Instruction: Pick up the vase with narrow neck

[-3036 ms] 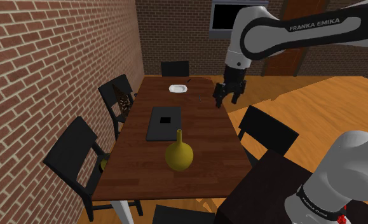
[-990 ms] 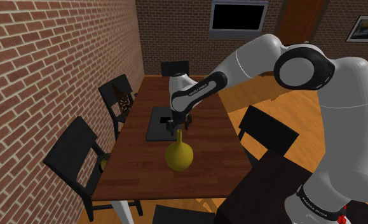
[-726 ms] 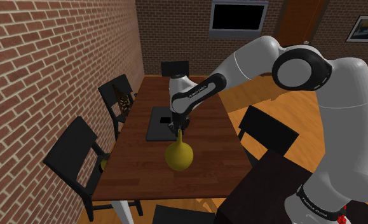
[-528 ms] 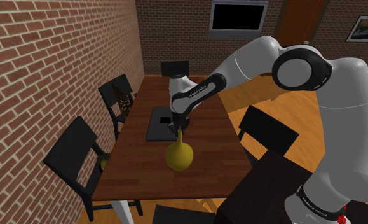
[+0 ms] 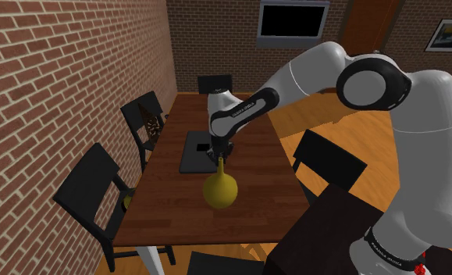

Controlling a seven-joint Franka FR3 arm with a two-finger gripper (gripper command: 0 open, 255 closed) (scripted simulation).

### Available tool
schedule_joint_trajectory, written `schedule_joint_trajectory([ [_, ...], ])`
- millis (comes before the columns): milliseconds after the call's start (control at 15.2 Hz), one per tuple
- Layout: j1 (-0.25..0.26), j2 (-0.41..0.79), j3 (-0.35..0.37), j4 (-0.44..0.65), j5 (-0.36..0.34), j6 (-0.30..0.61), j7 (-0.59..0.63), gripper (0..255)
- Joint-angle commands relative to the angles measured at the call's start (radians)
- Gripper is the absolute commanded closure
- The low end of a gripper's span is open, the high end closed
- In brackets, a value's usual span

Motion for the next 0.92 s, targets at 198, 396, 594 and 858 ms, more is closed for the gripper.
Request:
schedule_joint_trajectory([
  [198,-0.002,-0.041,0.003,0.010,0.005,-0.049,-0.002,255],
  [396,-0.003,-0.063,0.005,0.019,0.008,-0.080,-0.004,255],
  [594,-0.004,-0.085,0.007,0.030,0.011,-0.112,-0.005,255],
  [858,-0.005,-0.099,0.008,0.039,0.013,-0.135,-0.006,255],
])
